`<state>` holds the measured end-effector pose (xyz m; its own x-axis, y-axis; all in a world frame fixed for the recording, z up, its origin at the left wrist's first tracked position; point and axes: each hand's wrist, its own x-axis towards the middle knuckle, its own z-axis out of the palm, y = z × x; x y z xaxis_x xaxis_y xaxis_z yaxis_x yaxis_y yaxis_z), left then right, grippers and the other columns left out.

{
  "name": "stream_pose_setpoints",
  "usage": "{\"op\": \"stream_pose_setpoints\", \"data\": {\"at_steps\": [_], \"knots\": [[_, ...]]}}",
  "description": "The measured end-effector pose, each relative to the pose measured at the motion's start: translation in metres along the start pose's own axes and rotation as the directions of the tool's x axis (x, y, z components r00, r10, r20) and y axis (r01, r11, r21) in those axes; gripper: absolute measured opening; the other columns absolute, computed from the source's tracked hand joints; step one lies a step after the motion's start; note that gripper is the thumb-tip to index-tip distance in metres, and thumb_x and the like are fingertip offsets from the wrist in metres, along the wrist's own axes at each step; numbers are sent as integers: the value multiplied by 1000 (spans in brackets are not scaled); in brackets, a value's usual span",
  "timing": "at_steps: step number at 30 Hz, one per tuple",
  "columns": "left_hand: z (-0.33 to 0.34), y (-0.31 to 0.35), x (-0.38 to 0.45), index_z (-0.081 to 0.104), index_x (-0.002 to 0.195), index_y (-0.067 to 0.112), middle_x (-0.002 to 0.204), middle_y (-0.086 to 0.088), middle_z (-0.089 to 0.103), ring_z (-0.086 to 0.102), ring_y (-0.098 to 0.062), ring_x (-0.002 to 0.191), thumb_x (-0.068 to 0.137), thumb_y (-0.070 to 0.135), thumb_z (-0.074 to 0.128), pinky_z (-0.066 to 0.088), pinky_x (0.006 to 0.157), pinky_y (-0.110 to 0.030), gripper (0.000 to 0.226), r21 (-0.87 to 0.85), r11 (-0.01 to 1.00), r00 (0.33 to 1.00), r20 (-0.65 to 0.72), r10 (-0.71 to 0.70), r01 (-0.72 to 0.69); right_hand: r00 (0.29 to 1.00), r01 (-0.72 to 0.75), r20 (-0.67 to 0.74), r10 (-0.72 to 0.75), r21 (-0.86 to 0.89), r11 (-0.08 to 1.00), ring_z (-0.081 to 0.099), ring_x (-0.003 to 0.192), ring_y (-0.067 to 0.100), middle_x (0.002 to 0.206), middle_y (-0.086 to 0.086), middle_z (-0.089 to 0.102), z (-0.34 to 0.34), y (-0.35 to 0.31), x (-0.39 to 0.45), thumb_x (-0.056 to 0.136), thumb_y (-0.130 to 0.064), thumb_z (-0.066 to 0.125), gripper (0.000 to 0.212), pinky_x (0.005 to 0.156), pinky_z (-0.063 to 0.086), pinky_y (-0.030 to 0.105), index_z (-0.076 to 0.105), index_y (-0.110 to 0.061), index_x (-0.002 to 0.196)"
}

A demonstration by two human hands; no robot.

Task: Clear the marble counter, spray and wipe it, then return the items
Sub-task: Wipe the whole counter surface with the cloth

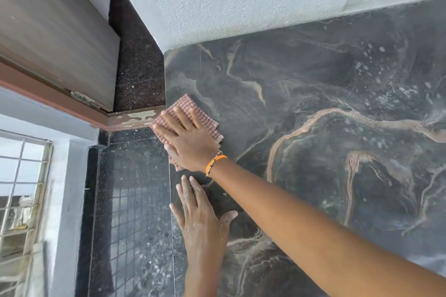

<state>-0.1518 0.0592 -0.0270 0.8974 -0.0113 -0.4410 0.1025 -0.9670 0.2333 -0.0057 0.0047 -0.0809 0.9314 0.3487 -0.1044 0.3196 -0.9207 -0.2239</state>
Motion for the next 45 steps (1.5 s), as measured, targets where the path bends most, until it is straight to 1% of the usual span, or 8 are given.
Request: {"op": "stream_pose_setpoints", "data": {"at_steps": [4,10,16,20,26,33,38,45], "knots": [[8,-1,-8,-21,144,8,155,-7,-24,-22,-26,143,77,70,36,-10,115,-47,108,37,999,998,61,-17,15,991,133,25,-132,-38,990,4,147,22,159,-4,9,2,18,-33,98,-45,24,52,118,-3,46,11,-34,148],[24,24,-23,-14,145,5,155,-10,-22,-16,-28,144,81,61,46,-9,116,-45,105,95,981,984,73,162,-169,968,-238,-91,234,-34,971,10,147,19,158,-7,13,-18,121,-99,97,-43,26,52,117,2,43,13,-37,147],[30,24,-19,-5,147,5,157,-11,-16,-6,-23,147,90,26,59,6,119,-36,89,63,983,984,32,173,-175,679,-715,-151,719,88,694,9,147,22,159,-3,10,-30,210,-193,98,-36,27,52,119,5,48,13,-32,148],[32,27,-18,-4,147,3,158,-12,-11,-5,-25,146,90,12,59,10,120,-34,85,14,988,988,12,157,-157,527,-828,-140,838,139,544,8,146,31,159,3,8,-13,180,-225,97,-34,28,55,117,5,53,12,-27,149],[32,30,-16,-5,146,1,158,-15,-10,-4,-27,146,91,10,58,8,119,-37,84,59,988,990,14,144,-144,733,-665,-133,668,66,743,-1,146,31,159,6,-1,2,98,-159,95,-44,23,60,113,-10,49,4,-26,149],[29,33,-20,1,148,7,158,-9,-4,0,-21,147,86,33,63,5,117,-44,92,93,986,991,16,136,-137,982,-190,-17,190,-10,982,-1,147,26,160,1,3,2,48,-115,96,-43,26,58,117,-8,48,7,-30,149],[37,73,-33,-1,147,5,158,-14,-6,-8,-28,146,84,44,62,-2,117,-44,98,42,996,996,-11,84,-83,994,-112,-7,111,-59,992,7,147,21,159,-4,10,-10,116,-171,93,-45,30,60,119,0,44,9,-32,148],[68,194,-28,-9,146,2,156,-17,-18,-18,-30,144,83,50,58,-10,116,-45,104,97,927,932,55,358,-362,884,-466,-58,463,-56,883,7,147,18,159,-7,10,-40,273,-270,94,-42,31,60,119,2,42,9,-33,149]]}}
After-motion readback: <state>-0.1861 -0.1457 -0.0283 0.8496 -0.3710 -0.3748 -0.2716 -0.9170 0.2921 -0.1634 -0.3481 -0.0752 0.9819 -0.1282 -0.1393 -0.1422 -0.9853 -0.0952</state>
